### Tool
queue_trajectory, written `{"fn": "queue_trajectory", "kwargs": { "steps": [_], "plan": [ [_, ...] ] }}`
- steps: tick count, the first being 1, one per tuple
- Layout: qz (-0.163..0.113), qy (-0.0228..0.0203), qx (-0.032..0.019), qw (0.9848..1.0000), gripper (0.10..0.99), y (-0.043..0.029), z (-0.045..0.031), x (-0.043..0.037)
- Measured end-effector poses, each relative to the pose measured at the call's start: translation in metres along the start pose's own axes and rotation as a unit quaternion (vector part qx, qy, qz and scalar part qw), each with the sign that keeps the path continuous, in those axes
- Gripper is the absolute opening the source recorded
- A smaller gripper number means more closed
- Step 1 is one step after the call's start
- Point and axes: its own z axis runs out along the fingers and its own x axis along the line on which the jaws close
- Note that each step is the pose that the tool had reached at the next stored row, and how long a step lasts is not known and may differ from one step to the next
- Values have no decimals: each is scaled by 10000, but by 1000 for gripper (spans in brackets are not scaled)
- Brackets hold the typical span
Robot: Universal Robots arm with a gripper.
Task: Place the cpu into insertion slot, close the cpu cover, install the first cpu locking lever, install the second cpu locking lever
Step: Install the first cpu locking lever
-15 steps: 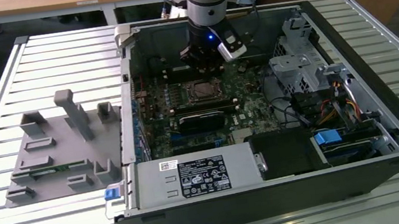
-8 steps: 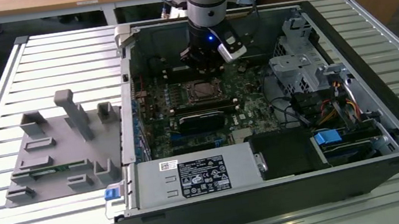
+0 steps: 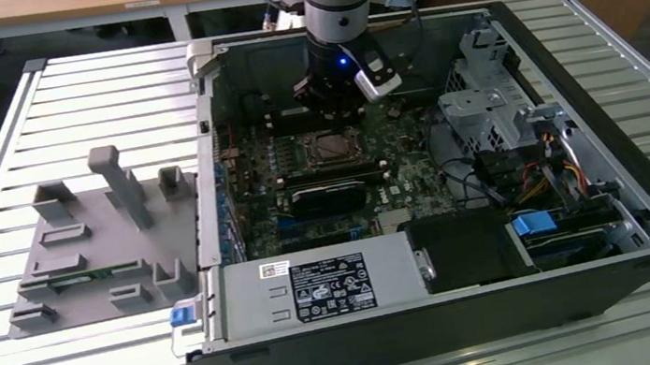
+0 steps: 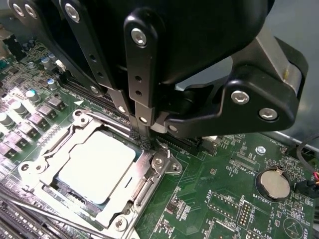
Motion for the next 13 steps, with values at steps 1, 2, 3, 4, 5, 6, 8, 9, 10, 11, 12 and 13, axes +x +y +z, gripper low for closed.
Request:
{"fn": "queue_trajectory", "kwargs": {
  "steps": [1, 2, 3, 4, 5, 6, 8, 9, 10, 11, 12, 13],
  "plan": [
    [0, 2, 3, 10000, 118, -1, -14, 1],
    [0, 2, 3, 10000, 118, 0, -26, 1],
    [0, 2, 3, 10000, 118, 1, -40, 0],
    [0, 2, 3, 10000, 118, 2, -58, 0],
    [0, 2, 3, 10000, 118, 3, -75, 0],
    [0, 2, 3, 10000, 118, 4, -82, 0],
    [0, 2, 3, 10000, 118, 1, -82, 0],
    [-1, 2, 4, 10000, 118, -4, -83, -1],
    [0, 3, 4, 10000, 118, -10, -84, -1],
    [0, 2, 4, 10000, 118, -14, -84, -1],
    [0, 2, 4, 10000, 118, -18, -84, -3],
    [0, 2, 5, 10000, 118, -22, -84, -6]
  ]
}}
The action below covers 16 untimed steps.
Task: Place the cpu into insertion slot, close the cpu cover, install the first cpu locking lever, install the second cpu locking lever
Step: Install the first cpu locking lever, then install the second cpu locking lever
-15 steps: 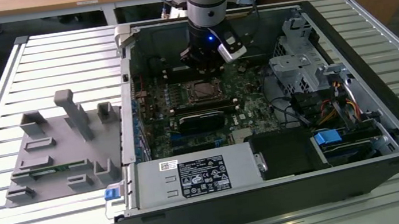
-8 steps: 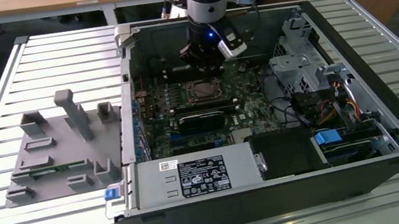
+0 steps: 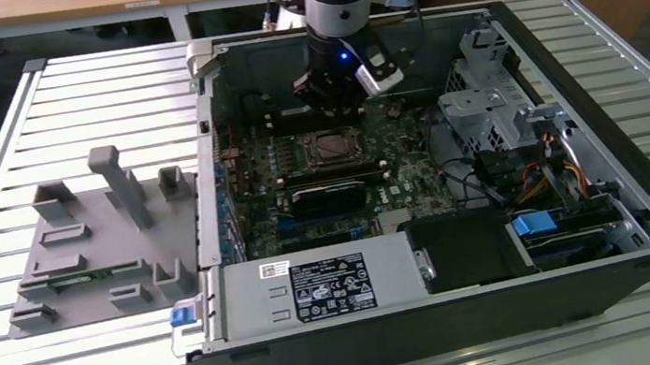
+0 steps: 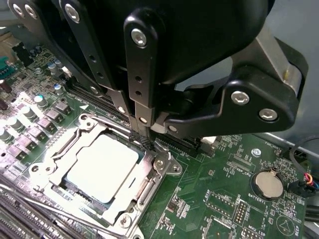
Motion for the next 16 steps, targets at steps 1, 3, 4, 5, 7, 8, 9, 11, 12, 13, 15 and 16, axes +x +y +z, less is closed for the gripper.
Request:
{"fn": "queue_trajectory", "kwargs": {
  "steps": [1, 3, 4, 5, 7, 8, 9, 11, 12, 13, 15, 16],
  "plan": [
    [0, 0, 0, 10000, 118, -4, 0, -2],
    [0, -1, -1, 10000, 118, -8, 0, -4],
    [0, 0, -1, 10000, 118, -10, 0, -5],
    [0, 0, 0, 10000, 118, -12, 0, -6],
    [0, 0, 0, 10000, 118, -14, -1, -7],
    [0, 0, 0, 10000, 118, -16, -1, -8],
    [0, 0, 0, 10000, 118, -17, -1, -8],
    [0, 0, 0, 10000, 118, -21, -1, -10],
    [0, 0, 0, 10000, 118, -24, -2, -11],
    [0, 0, 0, 10000, 118, -26, -2, -12],
    [0, 0, 0, 10000, 118, -33, -2, -16],
    [0, 0, 0, 10000, 118, -35, -2, -18]
  ]
}}
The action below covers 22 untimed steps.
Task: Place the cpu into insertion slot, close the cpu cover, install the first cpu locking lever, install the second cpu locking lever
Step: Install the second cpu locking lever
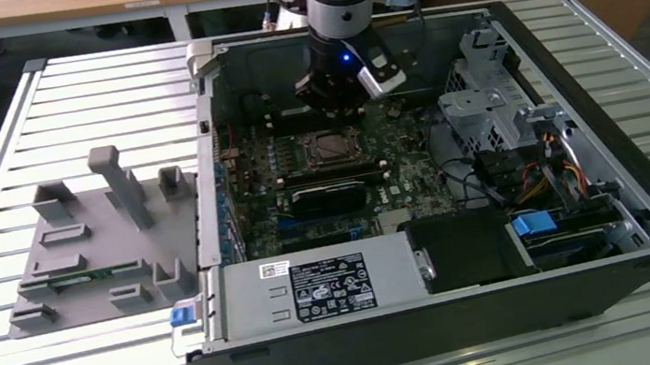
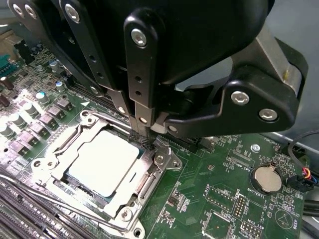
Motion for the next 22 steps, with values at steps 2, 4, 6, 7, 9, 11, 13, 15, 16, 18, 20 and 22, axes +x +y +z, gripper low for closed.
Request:
{"fn": "queue_trajectory", "kwargs": {
  "steps": [2, 4, 6, 7, 9, 11, 13, 15, 16, 18, 20, 22],
  "plan": [
    [0, 0, 1, 10000, 118, -7, -1, -3],
    [0, 0, 0, 10000, 118, -16, -1, -7],
    [0, 0, 0, 10000, 118, -27, -2, -9],
    [0, 0, 0, 10000, 118, -34, -2, -10],
    [0, 0, 0, 10000, 118, -47, -3, -11],
    [0, 0, 0, 10000, 118, -65, -4, -11],
    [1, 0, 1, 10000, 118, -69, -21, -11],
    [1, 0, 0, 10000, 118, -68, -58, -11],
    [0, 0, 0, 10000, 118, -67, -86, -12],
    [0, 0, 0, 10000, 118, -63, -155, -13],
    [0, 1, 1, 10000, 118, -60, -230, -13],
    [0, 1, 1, 10000, 118, -57, -305, -15]
  ]
}}
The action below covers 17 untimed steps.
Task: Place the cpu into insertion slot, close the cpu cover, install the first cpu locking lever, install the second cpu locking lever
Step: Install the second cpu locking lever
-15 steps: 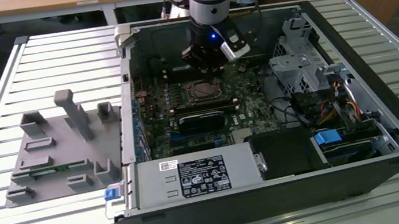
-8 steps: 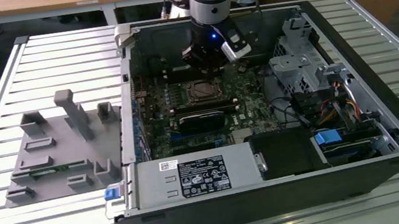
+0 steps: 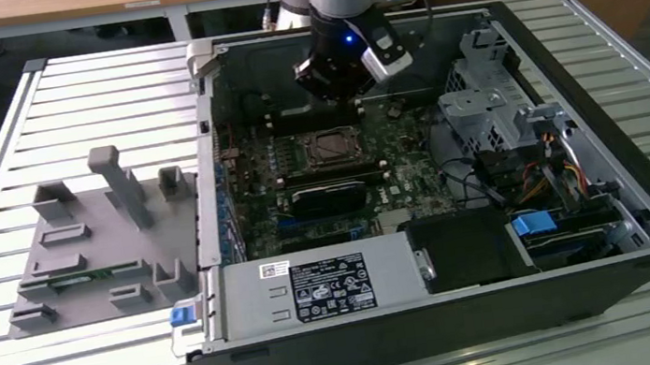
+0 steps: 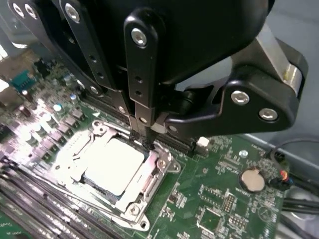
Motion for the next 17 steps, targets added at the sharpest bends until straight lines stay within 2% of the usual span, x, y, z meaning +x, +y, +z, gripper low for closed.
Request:
{"fn": "queue_trajectory", "kwargs": {
  "steps": [2, 4, 11, 12, 14, 15, 17],
  "plan": [
    [-1, -1, -2, 10000, 118, -8, -17, -1],
    [0, -1, -1, 10000, 118, -49, -19, -1],
    [0, 7, 0, 10000, 118, -285, -34, -7],
    [2, 23, -2, 10000, 118, -303, -34, -8],
    [6, 102, -36, 9999, 118, -323, -35, -20],
    [8, 119, -59, 9999, 118, -340, -36, -22],
    [8, 122, -124, 9998, 118, -384, -37, -23]
  ]
}}
